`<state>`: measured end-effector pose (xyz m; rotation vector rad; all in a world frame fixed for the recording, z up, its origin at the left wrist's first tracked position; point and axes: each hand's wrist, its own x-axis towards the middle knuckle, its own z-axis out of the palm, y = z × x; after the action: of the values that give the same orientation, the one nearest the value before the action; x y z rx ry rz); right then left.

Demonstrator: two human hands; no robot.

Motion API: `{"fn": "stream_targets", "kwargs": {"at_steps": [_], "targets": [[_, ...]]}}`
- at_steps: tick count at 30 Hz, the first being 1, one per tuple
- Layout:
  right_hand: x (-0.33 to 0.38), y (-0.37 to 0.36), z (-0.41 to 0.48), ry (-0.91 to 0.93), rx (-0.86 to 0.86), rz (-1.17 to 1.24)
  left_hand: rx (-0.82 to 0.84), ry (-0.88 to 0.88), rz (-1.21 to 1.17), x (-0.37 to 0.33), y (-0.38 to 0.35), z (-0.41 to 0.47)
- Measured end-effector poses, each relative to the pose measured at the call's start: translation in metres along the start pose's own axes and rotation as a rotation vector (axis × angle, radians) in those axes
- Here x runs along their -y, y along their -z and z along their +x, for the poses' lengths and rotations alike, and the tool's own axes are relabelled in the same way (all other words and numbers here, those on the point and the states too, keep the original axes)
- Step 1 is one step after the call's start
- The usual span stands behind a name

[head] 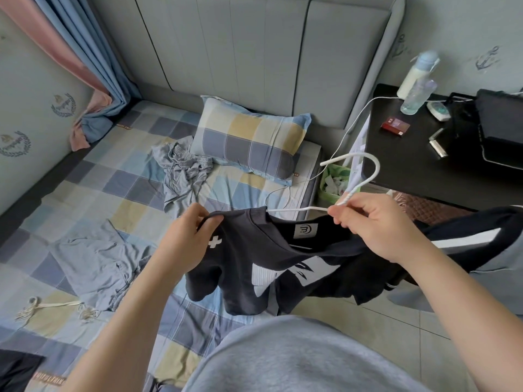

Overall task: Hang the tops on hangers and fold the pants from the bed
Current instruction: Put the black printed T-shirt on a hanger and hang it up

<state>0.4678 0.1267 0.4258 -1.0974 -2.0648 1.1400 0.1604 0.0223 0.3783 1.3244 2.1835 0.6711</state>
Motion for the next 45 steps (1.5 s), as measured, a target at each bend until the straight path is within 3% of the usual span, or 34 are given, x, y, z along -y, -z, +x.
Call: {"fn": "stream_targets", "kwargs": {"at_steps": [3,6,13,16,19,23,27,32,41,45], "targets": [[0.000,0.002,0.001,0.016,-0.016,0.015,0.009,0.055,-0.061,0.003,0.001,-0.003],[-0.004,0.011,0.003,0.004,0.021,-0.010,0.054,-0.002,-0.187,0.005,0.007,-0.009],[-0.009,0.015,0.002,-0.233,0.472,-0.342,-0.041,-0.289,-0.238,0.001,0.031,-0.016],[-0.013,0.002,0.000,-0.208,0.345,-0.301,-0.022,-0.394,-0.285,-0.002,0.039,-0.019],[-0.009,-0.003,-0.007,-0.119,0.177,-0.100,-0.049,-0.368,-0.254,0.002,0.042,-0.015],[-0.002,-0.007,-0.014,-0.077,0.174,0.067,-0.156,-0.265,-0.250,0.008,0.040,-0.012],[0.002,-0.010,-0.017,-0.056,0.173,0.142,-0.152,-0.285,-0.225,0.007,0.036,-0.015],[0.006,-0.016,-0.017,-0.036,0.158,0.076,0.070,-0.386,-0.123,-0.010,0.024,-0.022],[0.022,-0.022,-0.004,0.004,0.221,-0.064,0.069,-0.579,0.066,-0.039,0.005,-0.025],[0.016,-0.017,-0.001,-0.036,0.208,-0.078,0.010,-0.550,-0.016,-0.042,0.004,-0.022]]}}
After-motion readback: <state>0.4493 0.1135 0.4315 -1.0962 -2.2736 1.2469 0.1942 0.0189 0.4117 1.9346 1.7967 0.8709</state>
